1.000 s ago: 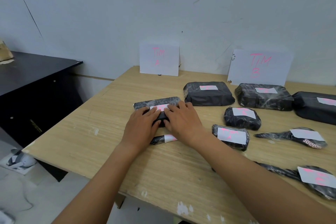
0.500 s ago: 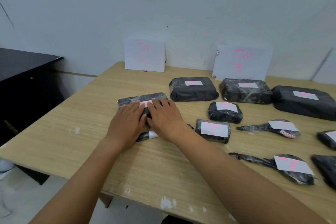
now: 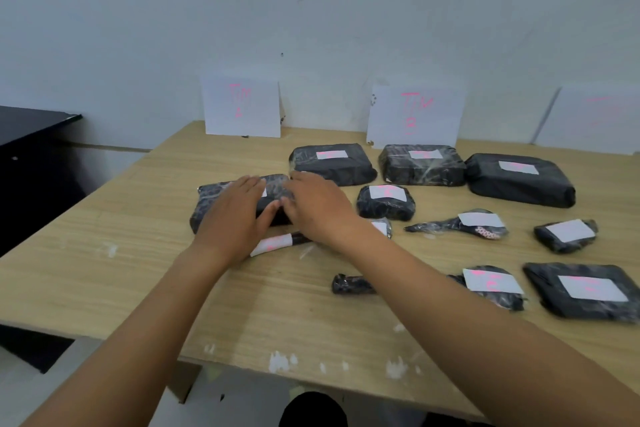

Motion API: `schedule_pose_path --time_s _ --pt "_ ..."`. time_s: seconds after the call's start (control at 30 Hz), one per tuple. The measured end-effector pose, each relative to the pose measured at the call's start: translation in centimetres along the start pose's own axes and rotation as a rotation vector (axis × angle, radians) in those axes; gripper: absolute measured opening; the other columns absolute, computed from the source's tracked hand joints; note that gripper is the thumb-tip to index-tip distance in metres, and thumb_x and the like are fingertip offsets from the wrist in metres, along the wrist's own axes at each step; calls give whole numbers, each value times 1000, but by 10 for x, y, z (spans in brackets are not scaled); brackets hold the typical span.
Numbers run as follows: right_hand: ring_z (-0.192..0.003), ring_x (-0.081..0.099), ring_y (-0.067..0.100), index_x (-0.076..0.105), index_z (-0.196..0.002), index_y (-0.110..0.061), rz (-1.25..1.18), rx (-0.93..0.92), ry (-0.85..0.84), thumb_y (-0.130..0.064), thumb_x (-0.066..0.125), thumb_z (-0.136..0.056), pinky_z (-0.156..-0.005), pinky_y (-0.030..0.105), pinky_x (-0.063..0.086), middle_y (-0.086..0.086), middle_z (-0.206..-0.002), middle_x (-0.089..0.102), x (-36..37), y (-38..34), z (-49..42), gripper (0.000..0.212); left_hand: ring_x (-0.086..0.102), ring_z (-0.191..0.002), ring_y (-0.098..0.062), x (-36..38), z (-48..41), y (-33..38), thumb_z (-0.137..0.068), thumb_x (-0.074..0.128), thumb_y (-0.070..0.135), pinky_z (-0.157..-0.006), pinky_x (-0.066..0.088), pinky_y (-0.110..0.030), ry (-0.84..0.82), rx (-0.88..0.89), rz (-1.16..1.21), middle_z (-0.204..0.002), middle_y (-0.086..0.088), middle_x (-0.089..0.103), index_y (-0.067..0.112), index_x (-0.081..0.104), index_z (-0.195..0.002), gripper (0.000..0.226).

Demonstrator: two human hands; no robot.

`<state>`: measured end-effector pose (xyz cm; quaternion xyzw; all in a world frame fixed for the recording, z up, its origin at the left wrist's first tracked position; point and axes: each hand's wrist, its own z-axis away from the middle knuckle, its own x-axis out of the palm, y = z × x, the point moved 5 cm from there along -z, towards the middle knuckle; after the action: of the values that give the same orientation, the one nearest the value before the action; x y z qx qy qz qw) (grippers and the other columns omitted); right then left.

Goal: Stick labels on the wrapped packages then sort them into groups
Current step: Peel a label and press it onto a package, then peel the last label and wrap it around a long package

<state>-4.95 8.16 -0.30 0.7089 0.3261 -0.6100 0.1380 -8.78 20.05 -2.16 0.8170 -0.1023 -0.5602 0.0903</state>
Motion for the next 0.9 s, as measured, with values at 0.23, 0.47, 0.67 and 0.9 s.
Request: schedule_pose_path --time_s 0.23,0.47,0.67,0.9 --pt "-138 33 19 46 -139 -17 -12 103 45 -34 43 -99 -111 38 29 0 -151 37 -45 66 57 44 30 -140 -15 3 -13 80 -96 48 37 -113 27 -33 -11 132 143 -147 -1 41 17 41 -142 51" --pt "-123 48 24 55 -129 -16 51 247 127 -34 41 -99 -99 42 41 2 -131 56 -88 141 127 38 33 -138 -13 29 -37 199 -97 46 39 -112 27 -31 -60 370 139 -144 6 45 24 45 -140 46" --pt "-109 56 21 60 -119 -20 47 377 197 -35 40 -98 -85 41 48 -4 -118 61 -123 214 191 33 49 -120 -14 58 -53 310 -98 44 29 -98 43 -33 -143 552 240 -128 9 57 27 53 -131 34" --pt "-133 38 21 48 -137 -19 103 615 195 -37 42 -98 -106 37 34 2 -146 42 -153 301 279 42 50 -123 -10 110 -56 425 -95 46 40 -98 46 -37 -249 623 305 -133 11 56 30 49 -135 42"
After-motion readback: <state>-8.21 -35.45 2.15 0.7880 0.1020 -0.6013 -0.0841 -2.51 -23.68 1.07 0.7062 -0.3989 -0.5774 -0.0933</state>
